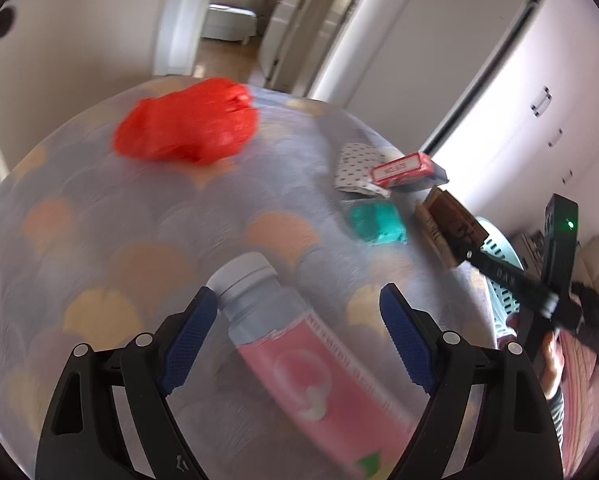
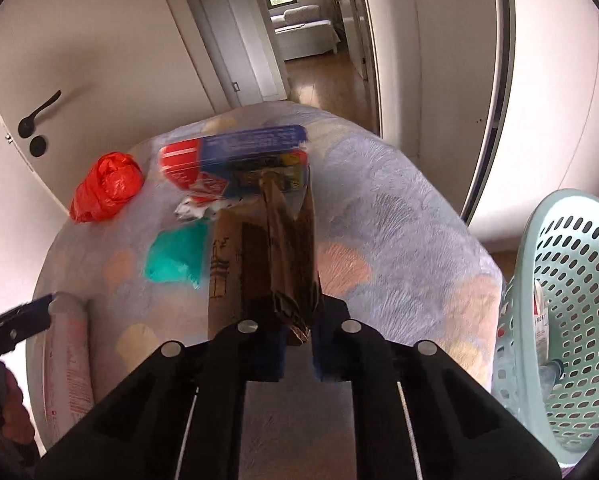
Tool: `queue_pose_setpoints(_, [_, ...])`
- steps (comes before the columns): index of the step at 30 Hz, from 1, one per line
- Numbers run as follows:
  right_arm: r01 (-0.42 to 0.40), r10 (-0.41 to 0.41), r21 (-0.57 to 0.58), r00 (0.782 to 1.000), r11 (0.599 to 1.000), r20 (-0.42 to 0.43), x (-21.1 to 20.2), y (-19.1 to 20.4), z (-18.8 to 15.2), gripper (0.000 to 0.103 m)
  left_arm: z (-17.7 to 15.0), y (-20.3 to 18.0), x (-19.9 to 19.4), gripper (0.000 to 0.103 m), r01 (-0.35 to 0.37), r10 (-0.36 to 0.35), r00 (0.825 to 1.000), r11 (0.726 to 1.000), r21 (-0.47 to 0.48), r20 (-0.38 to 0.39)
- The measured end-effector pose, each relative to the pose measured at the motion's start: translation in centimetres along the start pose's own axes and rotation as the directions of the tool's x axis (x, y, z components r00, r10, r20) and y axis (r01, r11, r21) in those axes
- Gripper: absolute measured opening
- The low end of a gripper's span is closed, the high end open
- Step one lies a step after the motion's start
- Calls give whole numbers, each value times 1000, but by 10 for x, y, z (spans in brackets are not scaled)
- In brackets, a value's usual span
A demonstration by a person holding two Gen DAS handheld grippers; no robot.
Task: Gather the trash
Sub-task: 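Reach the left tool toward the pink tube while the right tool grasps the brown paper box, then grasp the pink spray bottle with the left tool while the right tool carries the paper box to the basket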
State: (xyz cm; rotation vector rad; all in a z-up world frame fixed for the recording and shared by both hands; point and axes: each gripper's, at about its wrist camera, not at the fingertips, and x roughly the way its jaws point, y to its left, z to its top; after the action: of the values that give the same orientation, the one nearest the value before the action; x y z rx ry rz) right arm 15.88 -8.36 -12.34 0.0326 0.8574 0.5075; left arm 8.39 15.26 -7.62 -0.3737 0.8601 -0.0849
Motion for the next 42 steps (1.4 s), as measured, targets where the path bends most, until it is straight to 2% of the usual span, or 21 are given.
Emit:
queue_pose_setpoints(4, [4,-3,-32,1000,999,18,-16,15,-20,6,3,-15,7,81,13,-12,1000,998,62,-17])
queue_pose_setpoints(8, [2,0,-68,1000,998,21,-29,27,-41,6,-12,-22,6,81,8,-4,998,997,77,-55])
queue_pose_setpoints(15, [81,-74,-127,995,989,60,-49,46,-61,6,-49,-27,-4,81,16,-14,996,999,30,-83])
queue_pose_setpoints(19, [86,-78,-108,994,990,75,-58,43,-66,6,-64,-30,-12,81,28,-26,997,999,20,-74])
queue_pose_setpoints(24, [93,-85,-97,993,991,84,-66,41,-73,6,-88,-34,-25,81,1,-1,997,1000,1,-82])
queue_pose_setpoints(27, [96,-88,-92,992,991,88,-68,40,-77,6,-103,-42,-30,81,30,-33,994,999,-25,-101])
queue_pose_setpoints(29, [105,-97,-91,992,990,84,-67,42,-80,6,-107,-51,-28,81,1,-1,996,1000,-5,-88])
queue_pose_setpoints(31, [112,-104,-94,991,989,80,-68,43,-84,5,-108,-56,-24,80,-60,60,995,998,-5,-82])
queue_pose_setpoints(33, [121,-113,-100,990,988,82,-70,44,-88,6,-107,-57,-19,79,-61,59,995,998,-16,-79])
queue_pose_setpoints(35, [122,-114,-98,990,988,80,-71,44,-91,6,-107,-58,-10,70,-105,104,992,994,-8,-76])
queue_pose_setpoints(37, [128,-121,-94,990,987,75,-71,44,-92,6,-105,-59,-9,65,-132,133,990,991,18,-50])
queue_pose_setpoints(40, [129,-124,-89,990,988,61,-71,40,-93,6,-100,-49,-11,53,-123,123,991,992,0,-44])
queue_pose_setpoints(42, [122,-118,-73,991,990,56,-69,35,-92,8,-96,-40,-13,51,-89,89,995,996,-14,-47])
